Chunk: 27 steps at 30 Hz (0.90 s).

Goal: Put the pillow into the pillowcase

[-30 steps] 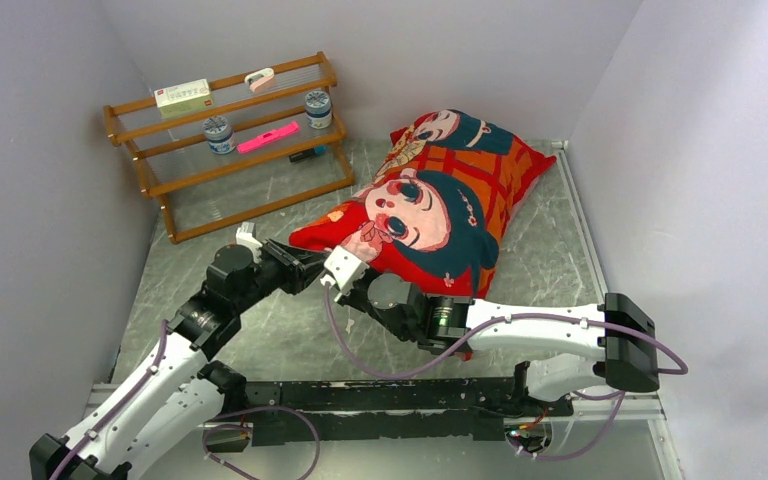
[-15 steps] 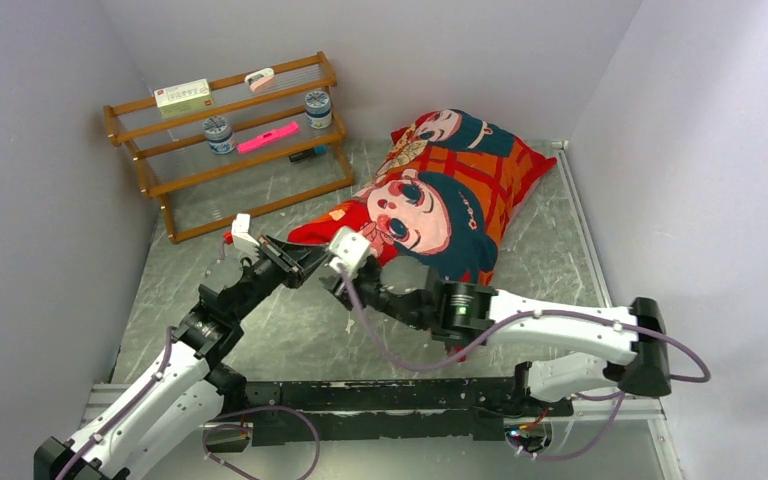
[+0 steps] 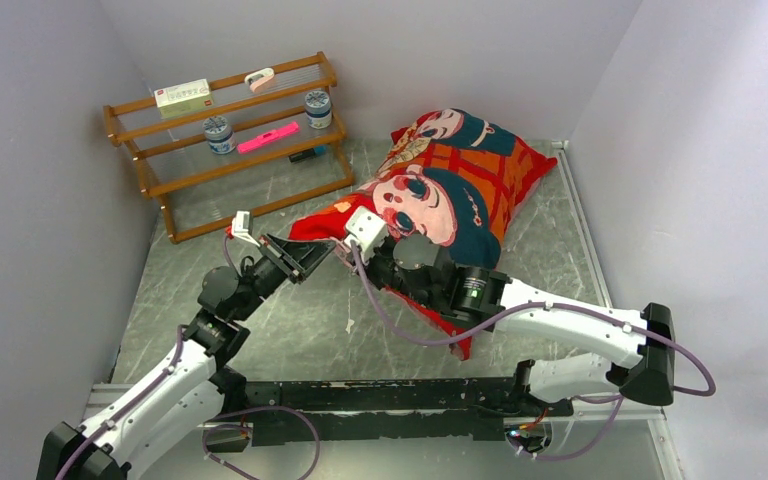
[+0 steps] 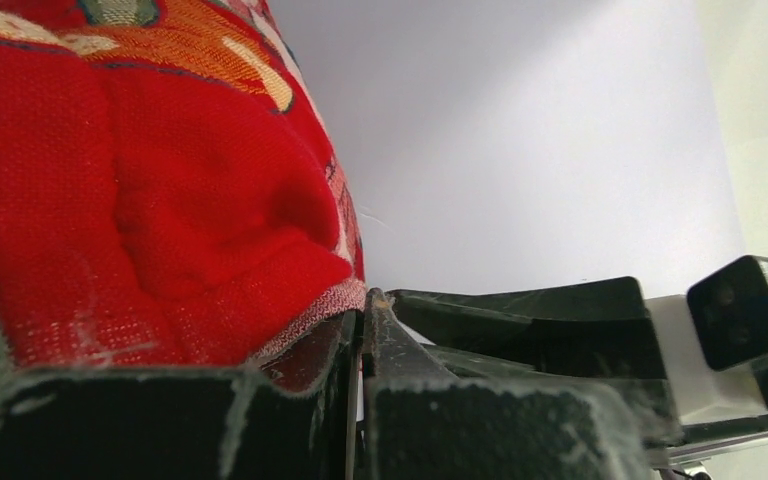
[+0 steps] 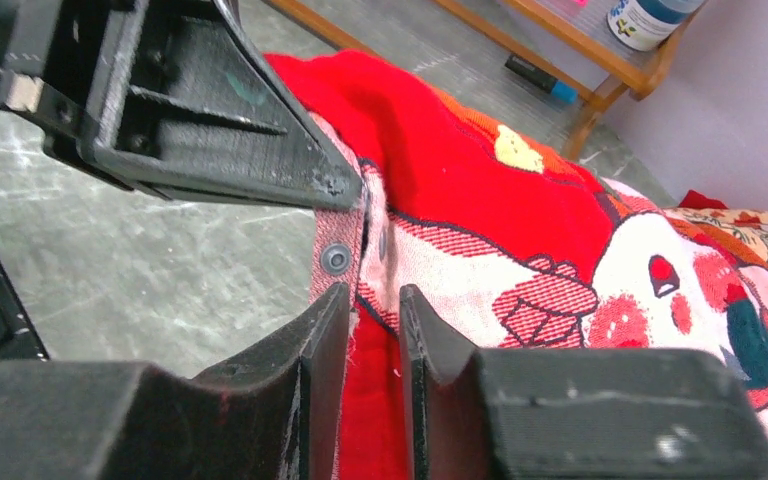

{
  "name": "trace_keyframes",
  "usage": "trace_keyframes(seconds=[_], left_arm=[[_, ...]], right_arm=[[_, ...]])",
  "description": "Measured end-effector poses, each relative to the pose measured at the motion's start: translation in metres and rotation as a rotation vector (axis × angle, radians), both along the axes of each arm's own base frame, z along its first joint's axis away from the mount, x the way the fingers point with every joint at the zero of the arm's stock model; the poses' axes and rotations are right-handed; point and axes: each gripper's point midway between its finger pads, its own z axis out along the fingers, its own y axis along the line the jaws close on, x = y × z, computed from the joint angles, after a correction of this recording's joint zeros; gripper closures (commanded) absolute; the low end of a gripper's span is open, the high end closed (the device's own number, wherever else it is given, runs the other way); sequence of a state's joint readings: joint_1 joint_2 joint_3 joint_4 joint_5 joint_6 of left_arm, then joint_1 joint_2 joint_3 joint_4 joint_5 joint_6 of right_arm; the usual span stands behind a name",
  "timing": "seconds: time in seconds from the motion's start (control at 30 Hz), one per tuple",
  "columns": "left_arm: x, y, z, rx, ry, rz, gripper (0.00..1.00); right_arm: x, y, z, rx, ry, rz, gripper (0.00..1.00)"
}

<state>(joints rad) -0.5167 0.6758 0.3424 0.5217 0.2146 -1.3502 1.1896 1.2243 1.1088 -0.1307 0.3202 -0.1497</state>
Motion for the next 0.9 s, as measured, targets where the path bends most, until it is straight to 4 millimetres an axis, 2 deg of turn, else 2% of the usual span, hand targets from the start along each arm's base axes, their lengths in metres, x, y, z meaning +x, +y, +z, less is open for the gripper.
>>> trace_keyframes(seconds=[0.27,0.33,0.53,0.57,0.6,0.7,0.9], left_arm=[[-0.002,-0.001,0.011,-0.017,-0.053,-0.013,0.95],[-0.002,-0.002,0.01,-0.006,-0.061,-0.012,0.95],[-0.002,-0.002,0.008,0.006,-0.064,-0.009,0.95],[-0.002,-0.002,0.008,0.01,-0.065,-0.009,0.95],[-0.001,-0.002,0.007,0.014,-0.064,-0.008,0.95],[-0.001,-0.002,0.004,0.024,-0.06,-0.006,0.95],[-0.002,0.0,0.005,0.025,-0.063,0.0,0.95]], right_arm=[[0.008,-0.003,-0.013,-0.07,-0.03,-0.02,0.66],[0.01,-0.003,-0.016,-0.086,-0.036,-0.03,0.61],[0.019,-0.005,-0.028,-0.146,-0.057,-0.067,0.62],[0.02,-0.005,-0.03,-0.156,-0.059,-0.07,0.65],[0.021,-0.005,-0.032,-0.162,-0.061,-0.072,0.72],[0.022,-0.004,-0.035,-0.183,-0.068,-0.069,1.0],[0.019,-0.002,-0.035,-0.178,-0.066,-0.049,1.0]])
